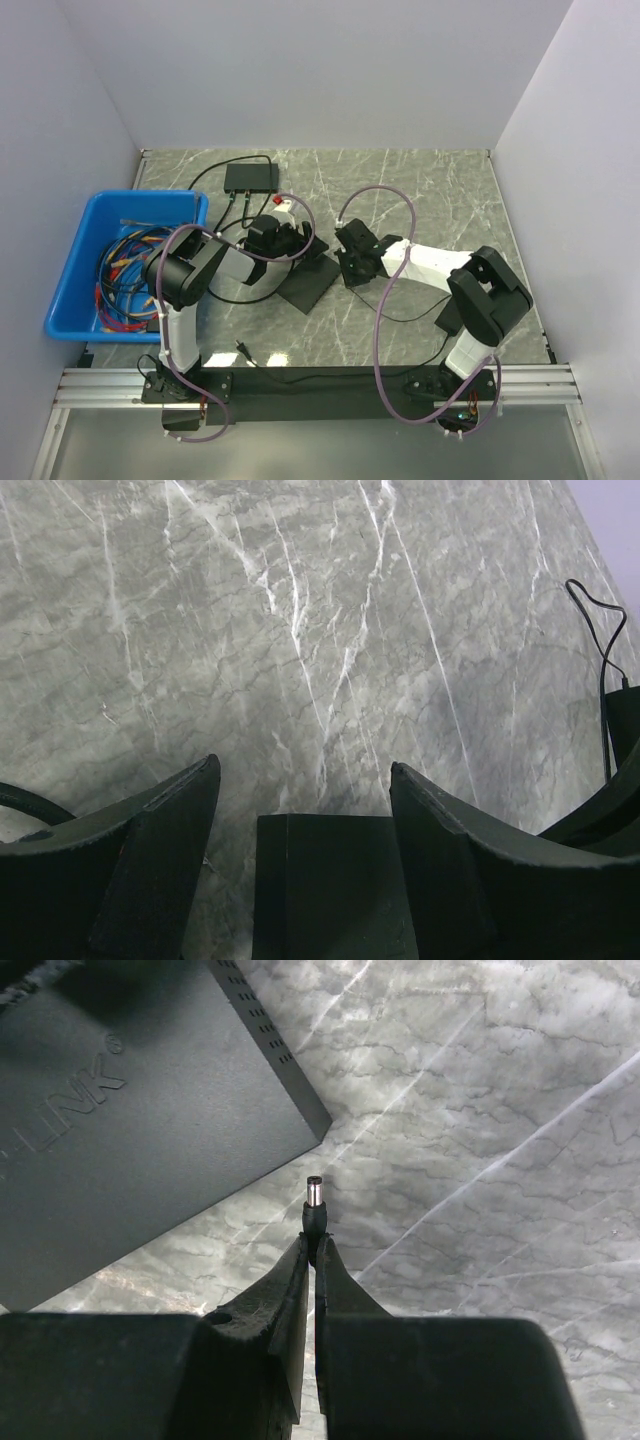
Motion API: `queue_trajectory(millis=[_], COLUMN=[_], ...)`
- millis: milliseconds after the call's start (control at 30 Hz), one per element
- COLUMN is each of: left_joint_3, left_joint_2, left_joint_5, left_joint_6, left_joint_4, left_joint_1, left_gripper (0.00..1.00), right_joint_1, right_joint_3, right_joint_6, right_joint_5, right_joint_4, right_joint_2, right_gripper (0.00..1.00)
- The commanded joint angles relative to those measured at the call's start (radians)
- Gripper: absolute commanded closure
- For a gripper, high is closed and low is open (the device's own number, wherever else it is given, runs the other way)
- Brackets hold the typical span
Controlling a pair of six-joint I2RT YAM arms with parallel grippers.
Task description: Insert the plug into the switch port
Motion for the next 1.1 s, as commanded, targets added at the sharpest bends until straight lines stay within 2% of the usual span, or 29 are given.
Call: queue_trajectory(millis=[0,633,1067], left_joint_3=[-0.016,-0.016,-0.006], left_joint_2=[0.016,0.009,0.017], left_joint_5=[0.035,0.061,0.081], left_joint_6=[0.016,0.036,0.045], left_joint_4=[0.010,-0.009,-0.019], left_joint_1=[0.002,0.002,0.002], left_gripper=[0.25,0.27,0.28], right_joint_1=[0.012,0.026,0.031], right_joint_3=[0.051,0.083,0.091], right_joint_6=[-0.010,-0.010,-0.022], right_joint_5=[0.008,0.089,0.069], right_joint_4=[0.017,0.019,0.026], right_joint_2=[-0.012,0.039,0.030], right_gripper=[1.00,1.00,1.00])
